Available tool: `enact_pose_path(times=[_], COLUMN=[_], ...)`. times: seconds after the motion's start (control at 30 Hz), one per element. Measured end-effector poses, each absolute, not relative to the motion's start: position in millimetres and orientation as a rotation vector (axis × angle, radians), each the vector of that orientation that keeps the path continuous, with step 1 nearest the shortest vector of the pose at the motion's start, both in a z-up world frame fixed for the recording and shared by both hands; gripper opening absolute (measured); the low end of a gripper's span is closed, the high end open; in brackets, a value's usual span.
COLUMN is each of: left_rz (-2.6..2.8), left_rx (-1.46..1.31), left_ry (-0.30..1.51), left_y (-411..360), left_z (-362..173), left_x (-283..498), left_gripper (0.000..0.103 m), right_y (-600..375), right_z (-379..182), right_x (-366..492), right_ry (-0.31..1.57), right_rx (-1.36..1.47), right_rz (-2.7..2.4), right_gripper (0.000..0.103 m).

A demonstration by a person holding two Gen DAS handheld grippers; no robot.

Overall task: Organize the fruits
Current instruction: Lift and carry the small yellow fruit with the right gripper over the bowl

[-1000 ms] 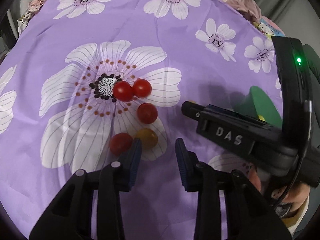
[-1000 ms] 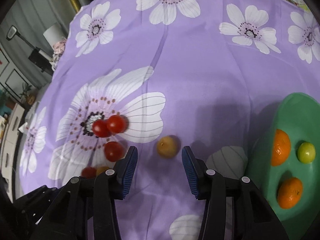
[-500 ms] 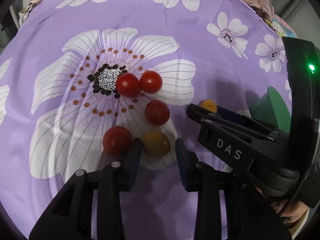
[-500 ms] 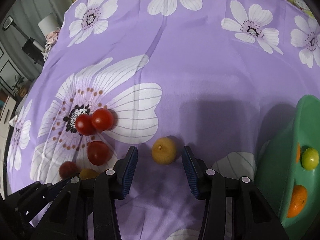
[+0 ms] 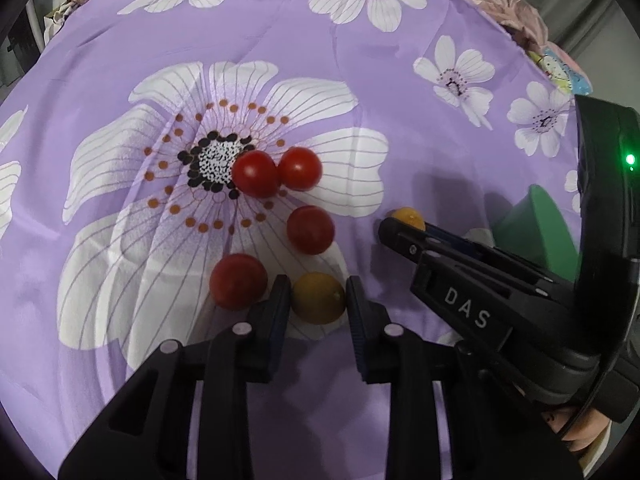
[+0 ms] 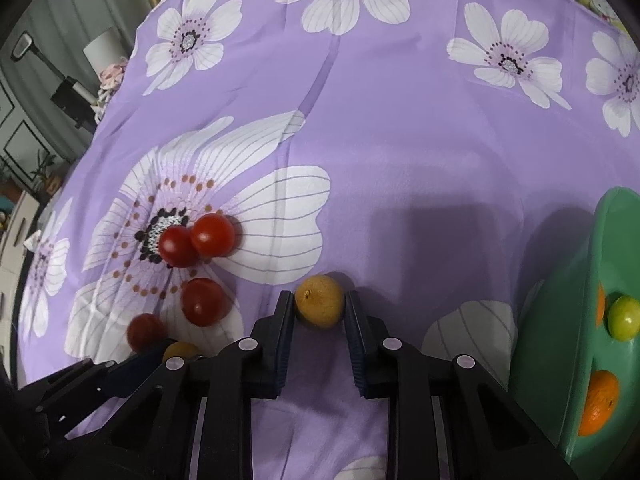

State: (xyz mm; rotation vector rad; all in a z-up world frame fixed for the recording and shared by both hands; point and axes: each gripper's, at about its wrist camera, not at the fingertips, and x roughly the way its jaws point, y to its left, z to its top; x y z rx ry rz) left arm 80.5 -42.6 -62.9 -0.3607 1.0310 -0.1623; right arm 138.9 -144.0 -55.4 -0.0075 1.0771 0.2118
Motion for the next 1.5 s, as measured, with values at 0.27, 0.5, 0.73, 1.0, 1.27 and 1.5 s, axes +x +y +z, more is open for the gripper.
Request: enact_pose_path(times=[0.27,0.5,0.73,1.0,1.27,1.5], left_rz=[-0.179,-0.181,-0.196,-0.228,-0.297,-0.384], left_rx=[-0.34,-0.304,-0.267,-0.248,-0.223,-0.221], left_ry=[0.94,0.853,0.778,0.735,0.701,0.69], left_y=[-45,-52,-62,-76,-104,-134], left_z=[-28,0,26,46,61,71], left_x=[62,52,41,35,32,38], left_gripper=[0.028,0.028,0.028,0.028,0.028,0.028], right_y=[-162,-173,-182,-198,-224,-253], right_z=[-20,14,46,72,96,105], right_x=[121,101,76,54,31,24], right_ry=[0.987,0.886,0.788,0.731,0.667,0.65], right_rx=[0.077,0.13,0.146,0.172,0.212,0.248], right_rz=[0.243,0.282,0.313,0.303,0.265,0.198], right_gripper=[0.027,0.027,0.027,0.027,0.027,0.027])
